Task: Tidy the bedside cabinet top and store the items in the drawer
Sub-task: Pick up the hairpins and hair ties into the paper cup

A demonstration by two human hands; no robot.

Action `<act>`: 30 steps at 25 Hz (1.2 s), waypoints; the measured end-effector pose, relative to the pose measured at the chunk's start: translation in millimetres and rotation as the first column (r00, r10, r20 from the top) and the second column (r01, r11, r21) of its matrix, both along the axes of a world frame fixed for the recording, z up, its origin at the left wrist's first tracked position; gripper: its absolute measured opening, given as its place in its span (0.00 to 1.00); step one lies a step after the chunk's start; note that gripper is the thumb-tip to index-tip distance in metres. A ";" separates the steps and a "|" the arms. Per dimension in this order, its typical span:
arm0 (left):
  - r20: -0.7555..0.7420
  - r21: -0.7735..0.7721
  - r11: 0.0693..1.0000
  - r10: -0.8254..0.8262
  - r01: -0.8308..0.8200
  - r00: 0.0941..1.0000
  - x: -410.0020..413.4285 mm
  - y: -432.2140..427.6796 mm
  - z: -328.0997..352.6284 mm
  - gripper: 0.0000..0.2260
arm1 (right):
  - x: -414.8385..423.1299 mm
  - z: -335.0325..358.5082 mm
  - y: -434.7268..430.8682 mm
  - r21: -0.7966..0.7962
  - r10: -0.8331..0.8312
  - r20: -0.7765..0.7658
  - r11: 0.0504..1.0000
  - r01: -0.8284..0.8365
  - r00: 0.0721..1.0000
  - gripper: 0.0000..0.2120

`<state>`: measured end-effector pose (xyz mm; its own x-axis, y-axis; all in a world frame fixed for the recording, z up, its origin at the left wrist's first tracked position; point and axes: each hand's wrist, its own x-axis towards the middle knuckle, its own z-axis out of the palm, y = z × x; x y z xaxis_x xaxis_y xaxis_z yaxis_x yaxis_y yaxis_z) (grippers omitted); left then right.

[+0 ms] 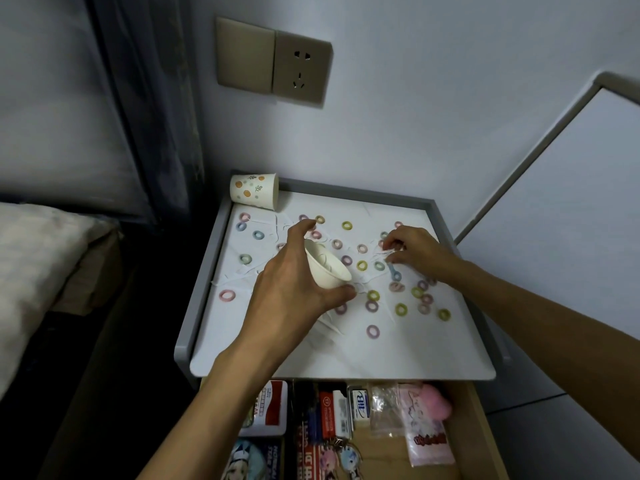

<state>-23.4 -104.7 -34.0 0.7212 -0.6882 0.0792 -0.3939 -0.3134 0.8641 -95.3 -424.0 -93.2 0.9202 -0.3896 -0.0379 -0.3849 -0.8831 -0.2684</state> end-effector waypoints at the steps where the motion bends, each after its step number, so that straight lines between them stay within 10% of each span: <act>1: 0.001 -0.003 1.000 -0.001 0.001 1.000 0.2 -0.2 0.0 0.44 | 1.8 -2.5 0.6 0.001 -0.008 0.005 1.000 0.008 1.000 0.11; 13: 0.010 -0.012 1.000 0.001 -0.001 1.000 -1.1 -1.0 0.8 0.44 | -1.1 -4.9 21.7 -0.298 0.098 -0.097 0.947 -0.123 0.990 0.08; 30: 0.008 -0.020 1.000 0.007 -0.006 1.000 0.9 0.4 1.0 0.45 | 14.3 -0.3 19.3 -0.063 0.072 0.014 0.995 -0.071 0.997 0.06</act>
